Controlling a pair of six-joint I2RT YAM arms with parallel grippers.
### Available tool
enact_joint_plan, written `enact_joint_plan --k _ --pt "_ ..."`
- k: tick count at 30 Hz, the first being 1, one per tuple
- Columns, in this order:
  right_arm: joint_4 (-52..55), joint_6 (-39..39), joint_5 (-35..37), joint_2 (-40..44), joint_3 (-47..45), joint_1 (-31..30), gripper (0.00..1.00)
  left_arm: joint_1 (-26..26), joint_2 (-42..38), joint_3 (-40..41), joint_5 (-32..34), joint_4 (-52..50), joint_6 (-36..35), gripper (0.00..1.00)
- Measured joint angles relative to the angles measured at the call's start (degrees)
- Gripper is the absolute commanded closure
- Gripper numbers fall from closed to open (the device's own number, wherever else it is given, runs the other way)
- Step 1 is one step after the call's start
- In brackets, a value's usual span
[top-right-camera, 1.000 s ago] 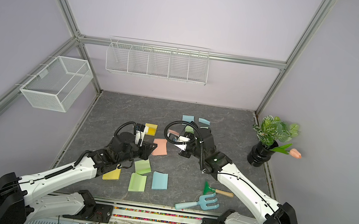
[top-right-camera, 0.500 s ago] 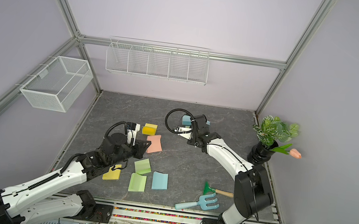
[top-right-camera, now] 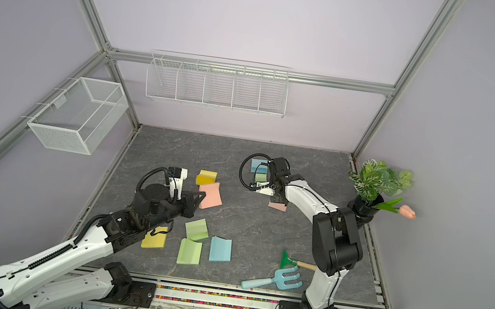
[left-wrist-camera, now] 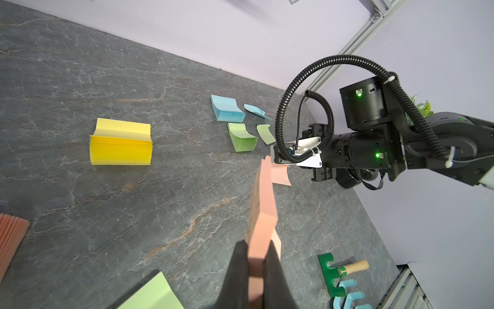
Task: Tear off pages from different memo pads
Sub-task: Place the paper at the center of the board.
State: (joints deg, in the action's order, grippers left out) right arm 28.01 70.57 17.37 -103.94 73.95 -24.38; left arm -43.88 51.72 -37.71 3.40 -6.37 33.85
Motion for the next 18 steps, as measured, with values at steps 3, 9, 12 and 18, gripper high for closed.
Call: enact_joint_plan --k 3,9,12,18 --pt "0.24 -1.31 -0.94 0.00 0.00 0.35 0.57 0.00 0.02 0.00 0.02 0.00 0.04 1.00" --pt "-1.81 -5.60 -1.86 0.04 -0.66 1.88 0.53 0.00 0.33 0.00 0.00 0.04 0.17 1.00" --pt "-5.09 -10.01 -1.81 1.36 -3.23 2.86 0.43 0.00 1.73 0.00 -0.28 0.74 0.20 1.00" --pt "-12.70 -30.36 -0.26 18.10 -10.97 3.17 0.11 0.00 10.73 -0.11 -3.48 5.81 2.75 1.00"
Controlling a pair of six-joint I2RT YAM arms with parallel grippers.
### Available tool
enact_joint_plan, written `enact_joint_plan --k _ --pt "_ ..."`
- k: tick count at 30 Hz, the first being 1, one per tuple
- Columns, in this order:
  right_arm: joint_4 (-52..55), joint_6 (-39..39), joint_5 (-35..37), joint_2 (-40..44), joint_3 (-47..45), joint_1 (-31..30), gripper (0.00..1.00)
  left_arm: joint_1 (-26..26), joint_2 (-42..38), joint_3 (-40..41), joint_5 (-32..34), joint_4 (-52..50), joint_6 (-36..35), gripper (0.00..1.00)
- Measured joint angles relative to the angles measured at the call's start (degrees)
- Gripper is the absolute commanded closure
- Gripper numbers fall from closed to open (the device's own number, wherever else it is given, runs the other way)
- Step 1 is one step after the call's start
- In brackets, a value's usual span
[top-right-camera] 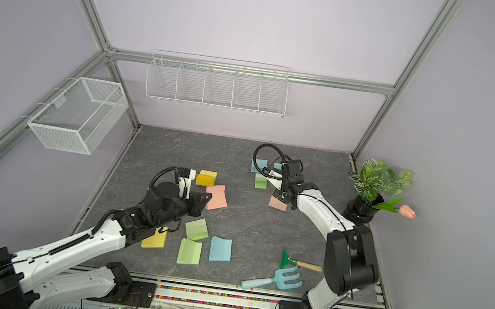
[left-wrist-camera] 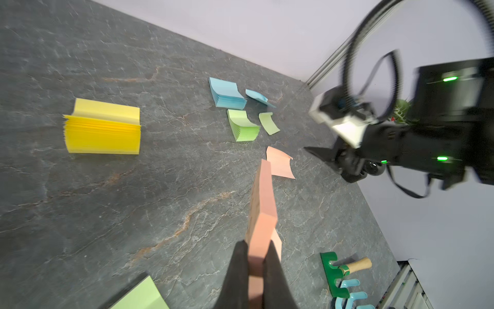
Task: Tear off pages from different memo pads
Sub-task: Place the paper at the center of the board, then place the memo pad at the center of the board.
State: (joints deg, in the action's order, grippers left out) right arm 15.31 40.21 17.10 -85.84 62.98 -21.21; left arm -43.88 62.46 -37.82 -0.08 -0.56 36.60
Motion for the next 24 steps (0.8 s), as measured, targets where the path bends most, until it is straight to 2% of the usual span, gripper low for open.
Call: enact_joint_plan --k 6,10,16,24 --pt "-10.82 -25.66 -0.96 27.26 -14.05 0.11 0.11 0.00 15.50 -7.23 -6.93 1.90 3.28 1.00" --pt "-12.50 -41.38 -1.62 39.04 -25.51 0.15 0.11 0.00 25.97 -15.15 -11.91 3.30 4.50 1.00" --pt "-13.99 -52.43 -6.32 49.53 -37.35 0.13 0.11 0.48 41.13 -28.65 -17.92 2.12 5.81 1.00" --pt "-16.85 -58.05 -8.37 58.01 -44.13 0.13 0.11 3.78 55.93 -38.71 -25.57 1.90 9.99 1.00"
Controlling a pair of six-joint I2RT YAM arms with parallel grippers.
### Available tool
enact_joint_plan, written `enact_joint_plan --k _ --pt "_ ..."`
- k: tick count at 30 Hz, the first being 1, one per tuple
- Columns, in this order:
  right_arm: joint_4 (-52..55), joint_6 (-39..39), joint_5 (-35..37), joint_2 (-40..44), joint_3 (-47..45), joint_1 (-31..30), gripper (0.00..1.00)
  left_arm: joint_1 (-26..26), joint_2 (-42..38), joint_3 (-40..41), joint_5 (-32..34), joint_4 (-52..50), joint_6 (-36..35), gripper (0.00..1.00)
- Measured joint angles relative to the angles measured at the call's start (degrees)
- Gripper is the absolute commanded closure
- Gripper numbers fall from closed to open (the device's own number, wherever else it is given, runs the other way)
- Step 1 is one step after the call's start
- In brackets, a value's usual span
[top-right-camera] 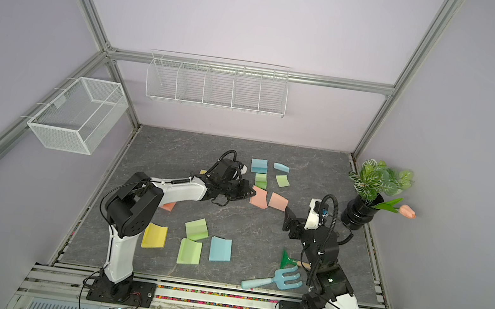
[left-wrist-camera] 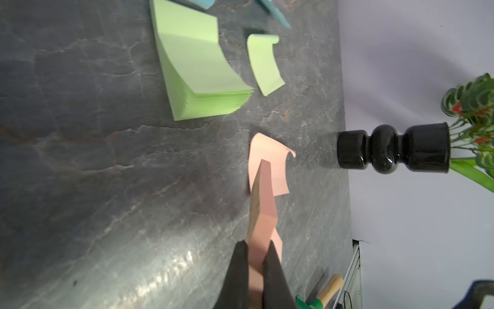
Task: Tear off pages from different memo pads
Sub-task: Place the memo pad at the center of the board, then adjust the memo pad at the center of the board.
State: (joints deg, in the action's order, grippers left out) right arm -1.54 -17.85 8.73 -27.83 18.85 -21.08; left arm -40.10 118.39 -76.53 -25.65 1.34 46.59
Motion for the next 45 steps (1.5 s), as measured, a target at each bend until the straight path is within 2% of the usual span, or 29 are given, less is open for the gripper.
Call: enact_joint_plan --k 7,12,15,20,22,27,32,36,40,45 --pt "-1.01 -1.92 -0.63 2.73 -1.09 0.00 0.11 2.05 4.83 -5.16 -1.55 -3.89 0.68 1.00" --pt "-1.36 -2.58 -0.68 3.21 -1.11 0.00 0.11 2.19 6.29 -10.05 -1.03 -9.07 -1.29 1.00" --pt "-1.31 -2.93 -0.68 3.93 -1.18 0.00 0.11 2.19 7.37 -12.92 0.00 -12.96 -3.08 0.92" --pt "-1.29 -2.97 -0.57 5.22 -1.18 0.00 0.11 2.19 8.39 -15.50 1.73 -17.97 -5.81 0.64" --pt "-1.22 -2.97 -0.26 5.35 -1.18 -0.02 0.11 2.19 8.35 -15.56 3.08 -20.59 -6.73 0.57" --pt "1.01 -2.97 0.96 4.63 -0.98 -0.02 0.11 2.19 6.10 -15.50 9.40 -27.41 -9.66 0.50" --pt "3.52 -2.73 0.59 1.70 0.83 -0.04 0.11 2.19 -4.92 -11.02 16.65 -30.45 -12.52 0.49" --pt "6.82 -1.55 -0.76 -4.37 4.63 -2.03 0.11 2.21 -19.74 -2.25 22.95 -28.85 -14.47 0.50" --pt "10.73 1.11 -0.11 -11.26 9.49 -9.81 0.11 2.21 -34.99 11.91 29.27 -22.86 -15.91 0.48" --pt "13.73 4.28 1.95 -20.55 12.90 -21.14 0.11 2.21 -52.24 33.18 33.62 -12.46 -17.94 0.35"
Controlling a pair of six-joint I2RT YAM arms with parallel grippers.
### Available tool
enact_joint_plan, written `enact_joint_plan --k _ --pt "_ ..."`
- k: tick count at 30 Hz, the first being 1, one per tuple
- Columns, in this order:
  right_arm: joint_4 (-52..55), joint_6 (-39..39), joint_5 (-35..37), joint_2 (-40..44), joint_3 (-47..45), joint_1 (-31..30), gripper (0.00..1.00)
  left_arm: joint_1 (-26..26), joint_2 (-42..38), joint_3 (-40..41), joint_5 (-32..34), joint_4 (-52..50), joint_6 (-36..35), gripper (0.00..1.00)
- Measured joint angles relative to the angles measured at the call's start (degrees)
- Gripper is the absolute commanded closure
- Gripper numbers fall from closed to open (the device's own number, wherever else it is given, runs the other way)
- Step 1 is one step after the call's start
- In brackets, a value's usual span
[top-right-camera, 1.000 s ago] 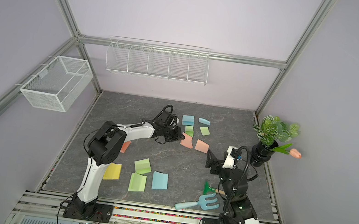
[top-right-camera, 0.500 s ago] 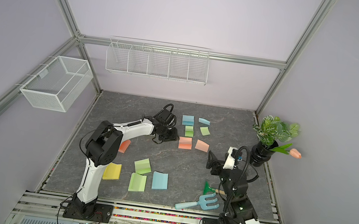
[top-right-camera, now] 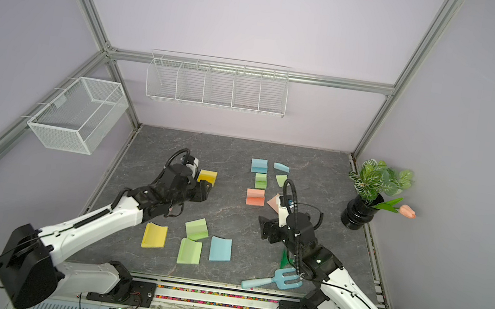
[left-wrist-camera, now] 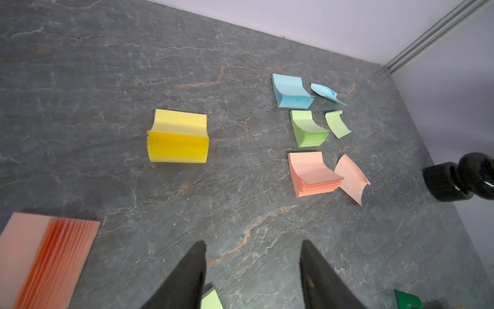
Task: Tear off pages from different memo pads
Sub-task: Adjust the memo pad at the center of the board.
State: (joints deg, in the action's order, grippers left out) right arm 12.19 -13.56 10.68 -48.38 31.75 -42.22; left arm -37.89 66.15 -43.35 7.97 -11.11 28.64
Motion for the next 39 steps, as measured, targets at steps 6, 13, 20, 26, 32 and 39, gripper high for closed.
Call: enact_joint_plan --k 6,13,20,26,32,39 --pt "2.29 1.70 2.51 -10.51 0.81 -10.12 0.11 0.00 -8.46 9.64 3.17 4.87 -0.46 0.31" --pt "3.41 1.11 4.76 -15.56 0.83 -17.81 0.11 0.00 -10.69 9.66 5.70 7.45 0.83 0.30" --pt "4.00 0.07 6.03 -20.20 0.94 -23.23 0.11 0.00 -13.68 10.12 7.48 6.97 1.22 0.31" --pt "3.82 -0.39 5.35 -25.73 1.31 -26.80 0.11 0.00 -20.09 13.16 10.56 7.23 1.70 0.31" --pt "2.45 -1.44 4.46 -28.39 2.19 -27.71 0.11 0.00 -21.18 14.64 12.09 7.67 2.34 0.31" --pt "0.90 -2.10 4.85 -30.03 2.34 -27.74 0.11 0.00 -20.61 14.64 12.72 7.78 2.62 0.32"
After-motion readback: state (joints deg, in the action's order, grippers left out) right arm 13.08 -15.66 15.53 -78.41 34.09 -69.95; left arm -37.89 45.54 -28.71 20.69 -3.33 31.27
